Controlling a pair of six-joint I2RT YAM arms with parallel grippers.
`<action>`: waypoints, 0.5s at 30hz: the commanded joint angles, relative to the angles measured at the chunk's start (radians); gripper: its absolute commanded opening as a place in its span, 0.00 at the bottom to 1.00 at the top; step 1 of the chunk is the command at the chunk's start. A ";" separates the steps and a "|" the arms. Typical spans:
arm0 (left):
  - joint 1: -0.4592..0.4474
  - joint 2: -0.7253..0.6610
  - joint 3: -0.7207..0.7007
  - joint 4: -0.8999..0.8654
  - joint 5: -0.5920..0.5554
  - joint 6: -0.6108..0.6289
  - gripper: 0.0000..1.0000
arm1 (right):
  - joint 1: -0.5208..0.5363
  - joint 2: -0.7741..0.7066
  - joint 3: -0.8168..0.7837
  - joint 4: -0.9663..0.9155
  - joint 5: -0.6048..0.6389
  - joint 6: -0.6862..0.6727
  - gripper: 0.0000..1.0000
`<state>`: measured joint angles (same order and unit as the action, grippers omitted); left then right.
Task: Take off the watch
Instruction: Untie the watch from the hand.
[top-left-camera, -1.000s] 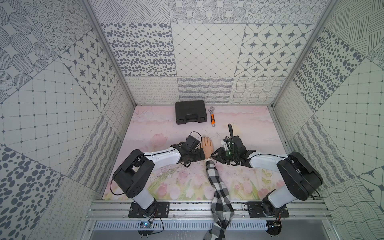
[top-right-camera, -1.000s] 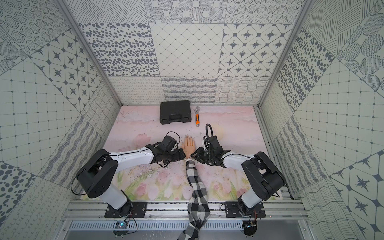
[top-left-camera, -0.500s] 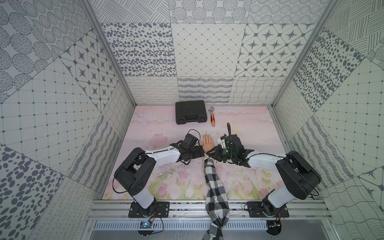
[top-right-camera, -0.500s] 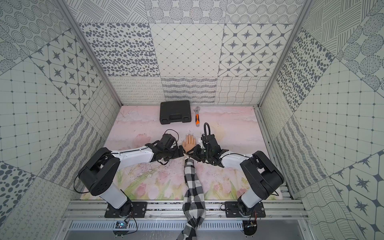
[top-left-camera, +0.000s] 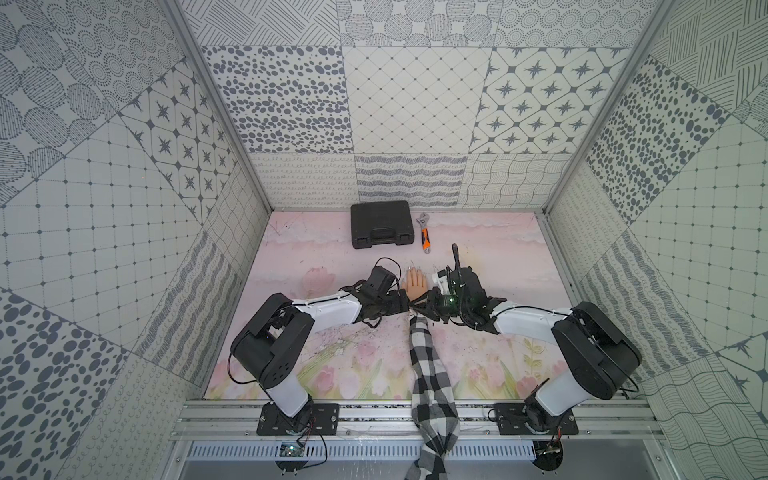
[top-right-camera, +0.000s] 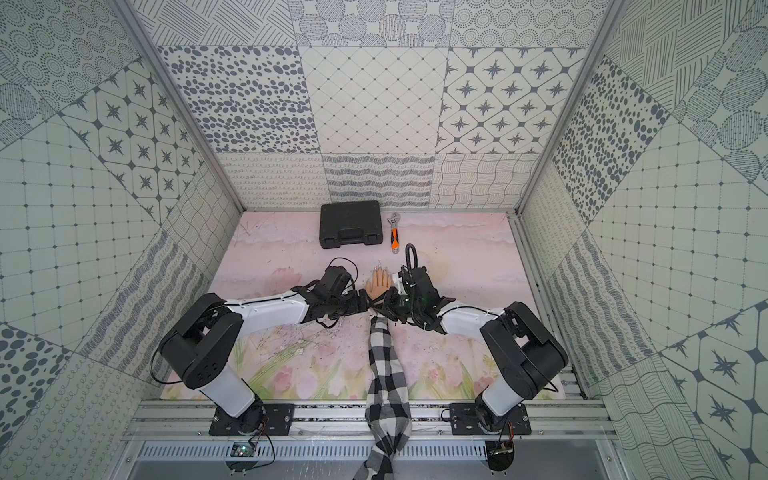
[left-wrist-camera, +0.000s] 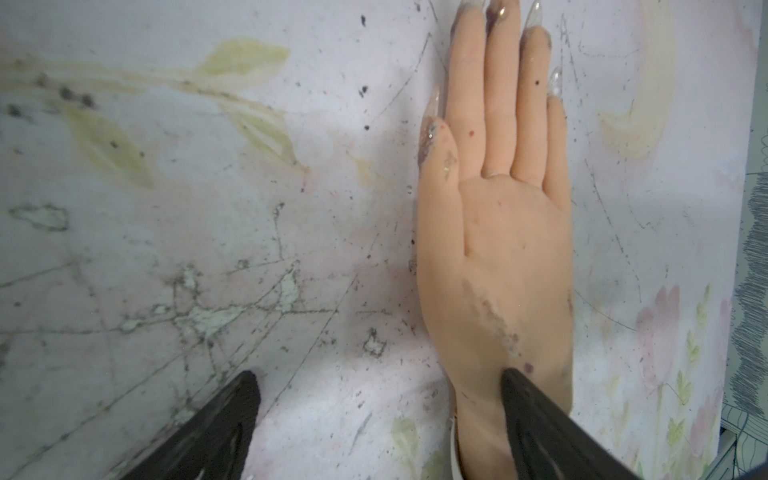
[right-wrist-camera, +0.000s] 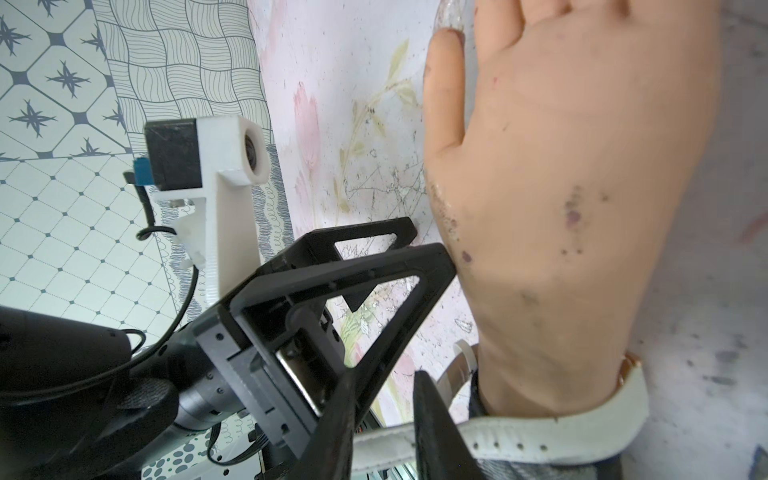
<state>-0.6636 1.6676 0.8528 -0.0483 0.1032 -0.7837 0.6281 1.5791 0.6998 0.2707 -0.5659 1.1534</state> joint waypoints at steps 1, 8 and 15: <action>0.023 0.019 -0.012 -0.191 -0.031 0.008 0.93 | 0.016 -0.021 0.027 0.058 -0.043 0.019 0.27; 0.069 -0.028 -0.015 -0.218 -0.033 0.035 0.93 | 0.005 -0.106 0.031 -0.012 -0.007 -0.019 0.29; 0.078 -0.045 -0.018 -0.222 -0.025 0.045 0.93 | -0.053 -0.204 0.013 -0.121 0.025 -0.074 0.34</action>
<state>-0.5999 1.6283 0.8433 -0.1253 0.0906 -0.7647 0.5949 1.4216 0.7067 0.1913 -0.5667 1.1175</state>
